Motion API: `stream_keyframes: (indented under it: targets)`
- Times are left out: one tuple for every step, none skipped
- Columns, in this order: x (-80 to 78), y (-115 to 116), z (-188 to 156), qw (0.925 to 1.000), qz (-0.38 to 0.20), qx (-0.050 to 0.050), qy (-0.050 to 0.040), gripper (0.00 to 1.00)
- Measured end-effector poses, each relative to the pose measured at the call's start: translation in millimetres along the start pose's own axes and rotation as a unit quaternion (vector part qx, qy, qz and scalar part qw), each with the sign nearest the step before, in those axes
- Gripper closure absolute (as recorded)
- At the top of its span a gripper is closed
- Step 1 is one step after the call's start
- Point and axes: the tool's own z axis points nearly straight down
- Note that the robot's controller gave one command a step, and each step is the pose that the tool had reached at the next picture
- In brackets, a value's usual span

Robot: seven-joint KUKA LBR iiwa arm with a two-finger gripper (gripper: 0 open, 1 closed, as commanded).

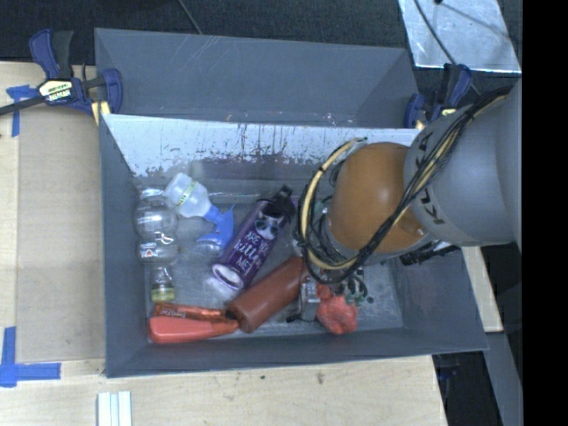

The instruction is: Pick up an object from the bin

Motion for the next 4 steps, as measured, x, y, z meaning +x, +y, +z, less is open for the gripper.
stream_keyframes:
  targets:
    - [0.1,-1,18,0.9999,0.013,0.002,0.0016,1.0]
    - [0.1,-1,18,0.9999,0.013,0.002,0.0016,1.0]
    - [6.0,-6,-34,1.0,0.004,0.001,0.0054,1.0]
    - [1.3,-8,-19,1.0,0.006,0.0,-0.0002,0.0]
